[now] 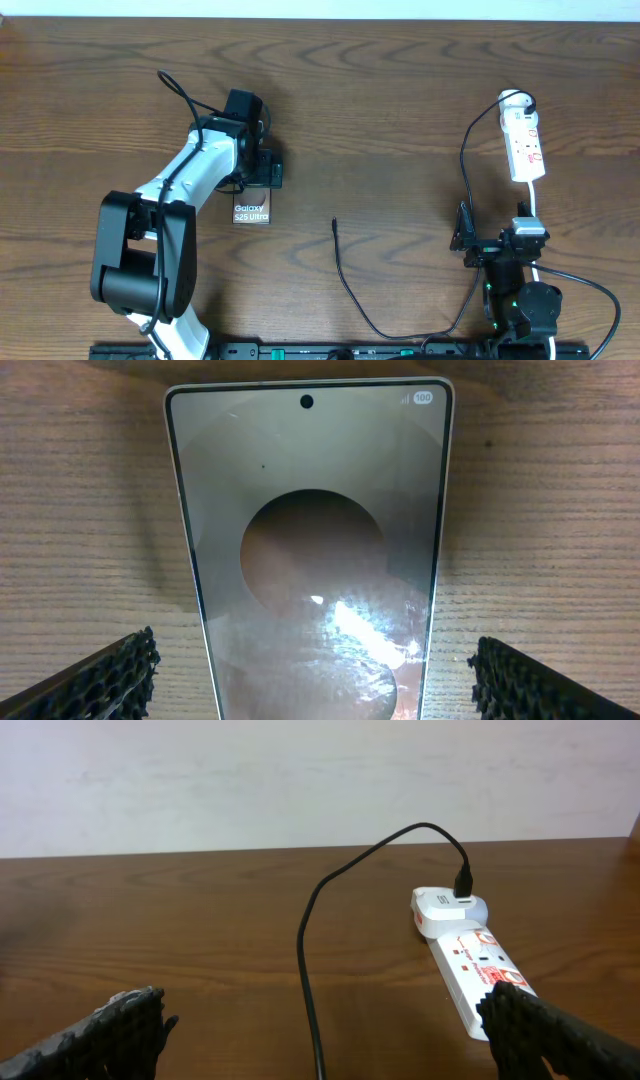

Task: Plug charger to phone and switch on socket
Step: 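Lower the open left gripper down over the phone box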

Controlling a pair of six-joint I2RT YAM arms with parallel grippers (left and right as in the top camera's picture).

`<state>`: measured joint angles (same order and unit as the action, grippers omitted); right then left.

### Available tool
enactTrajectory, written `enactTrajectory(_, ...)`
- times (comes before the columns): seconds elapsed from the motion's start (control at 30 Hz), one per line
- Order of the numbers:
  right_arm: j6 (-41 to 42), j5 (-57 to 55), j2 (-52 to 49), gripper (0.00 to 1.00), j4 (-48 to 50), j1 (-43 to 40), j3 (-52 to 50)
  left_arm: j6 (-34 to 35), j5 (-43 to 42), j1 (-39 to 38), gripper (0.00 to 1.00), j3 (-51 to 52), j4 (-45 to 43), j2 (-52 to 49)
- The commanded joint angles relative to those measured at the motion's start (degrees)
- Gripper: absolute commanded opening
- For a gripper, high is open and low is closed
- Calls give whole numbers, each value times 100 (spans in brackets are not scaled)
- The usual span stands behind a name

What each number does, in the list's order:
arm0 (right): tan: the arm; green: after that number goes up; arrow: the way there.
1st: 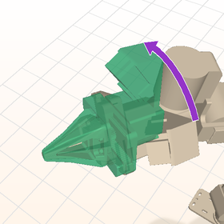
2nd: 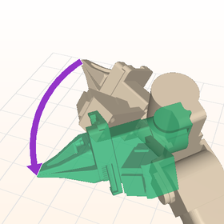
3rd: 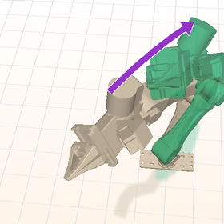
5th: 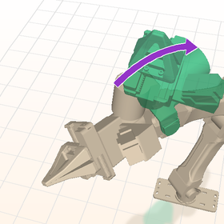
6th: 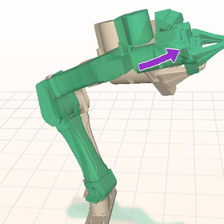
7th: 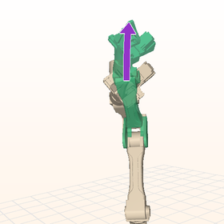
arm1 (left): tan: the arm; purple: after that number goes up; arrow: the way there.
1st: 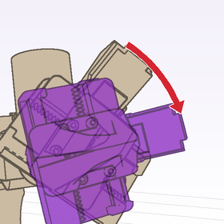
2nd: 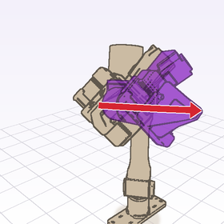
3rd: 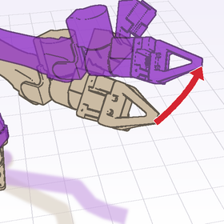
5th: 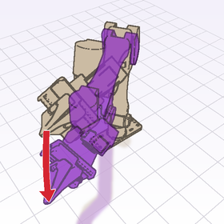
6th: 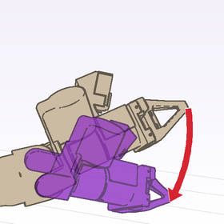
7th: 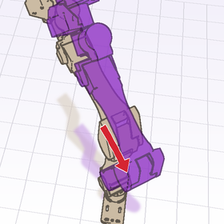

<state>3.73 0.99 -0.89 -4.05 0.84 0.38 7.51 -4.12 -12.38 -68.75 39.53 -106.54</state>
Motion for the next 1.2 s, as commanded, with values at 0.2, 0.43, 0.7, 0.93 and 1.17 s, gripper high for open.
enactTrajectory(0.2, 50, -44, 22, 99, -24, -9, -7, 35, 74, 2, 98, 227, -140, -96)
enactTrajectory(0.43, 50, -42, 22, 99, -24, -9, -7, 33, 76, 2, 98, 382, -275, -96)
enactTrajectory(0.7, 50, -42, 22, 99, -26, -9, -7, 33, 76, 2, 98, 415, -321, -96)
enactTrajectory(0.93, 50, -42, 22, 99, -24, -9, -7, 31, 79, 2, 98, 459, -413, -96)
enactTrajectory(1.17, 50, -42, 22, 99, -26, -9, -7, 33, 81, 2, 98, 599, -525, -96)
